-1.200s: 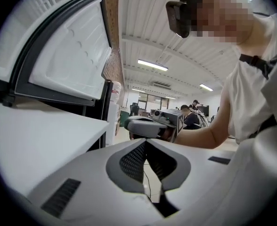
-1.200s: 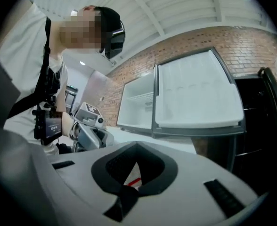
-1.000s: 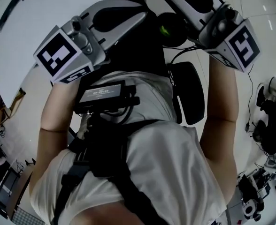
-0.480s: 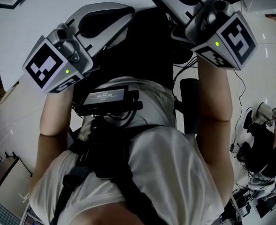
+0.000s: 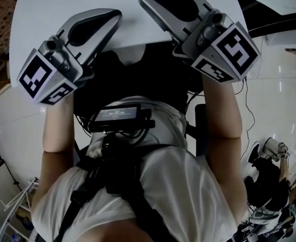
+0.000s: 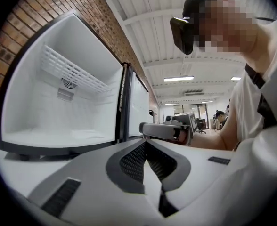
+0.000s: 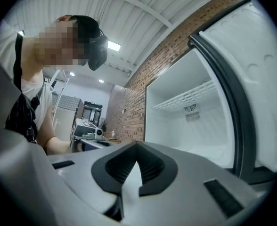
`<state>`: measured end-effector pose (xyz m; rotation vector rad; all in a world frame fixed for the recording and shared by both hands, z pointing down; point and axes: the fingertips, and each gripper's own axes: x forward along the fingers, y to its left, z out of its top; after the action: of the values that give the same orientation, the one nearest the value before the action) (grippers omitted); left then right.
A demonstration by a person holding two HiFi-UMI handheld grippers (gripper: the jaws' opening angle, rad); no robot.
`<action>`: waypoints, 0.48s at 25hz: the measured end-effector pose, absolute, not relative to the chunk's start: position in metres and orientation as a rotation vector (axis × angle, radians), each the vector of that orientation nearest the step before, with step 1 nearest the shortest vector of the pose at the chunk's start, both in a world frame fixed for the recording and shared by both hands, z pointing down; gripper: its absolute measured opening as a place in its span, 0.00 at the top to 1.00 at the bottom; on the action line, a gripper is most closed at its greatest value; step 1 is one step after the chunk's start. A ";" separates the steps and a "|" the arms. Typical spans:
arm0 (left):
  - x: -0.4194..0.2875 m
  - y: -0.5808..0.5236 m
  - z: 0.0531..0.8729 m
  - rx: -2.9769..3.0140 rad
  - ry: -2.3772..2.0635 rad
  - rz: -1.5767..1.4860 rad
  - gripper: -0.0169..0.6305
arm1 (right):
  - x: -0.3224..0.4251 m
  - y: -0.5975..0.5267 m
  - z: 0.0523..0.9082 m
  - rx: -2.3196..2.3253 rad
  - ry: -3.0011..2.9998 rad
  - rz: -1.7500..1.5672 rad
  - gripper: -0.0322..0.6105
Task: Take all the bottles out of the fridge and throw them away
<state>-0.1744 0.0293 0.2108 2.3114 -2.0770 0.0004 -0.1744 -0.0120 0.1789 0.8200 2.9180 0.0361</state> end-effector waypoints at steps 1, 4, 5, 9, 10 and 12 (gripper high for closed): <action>-0.183 0.034 0.210 2.284 -2.109 -0.004 0.96 | -0.180 -0.008 0.181 0.841 2.919 0.034 0.95; -0.202 0.048 0.210 2.214 -2.195 0.011 0.96 | -0.193 0.002 0.189 0.901 2.921 0.026 0.95; -0.207 0.052 0.212 2.194 -2.218 0.020 0.96 | -0.198 0.005 0.192 0.916 2.923 0.023 0.95; -0.225 0.063 0.218 2.127 -2.284 0.043 0.96 | -0.214 0.019 0.206 0.983 2.940 0.033 0.95; -0.229 0.064 0.221 2.112 -2.298 0.049 0.96 | -0.219 0.020 0.211 1.000 2.944 0.036 0.95; -0.236 0.063 0.225 2.088 -2.317 0.056 0.96 | -0.227 0.019 0.219 1.025 2.955 0.030 0.95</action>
<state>-0.2364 0.0630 0.2254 2.0885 -2.3165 0.0564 -0.2268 0.0194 0.2189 1.0252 2.9550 0.0301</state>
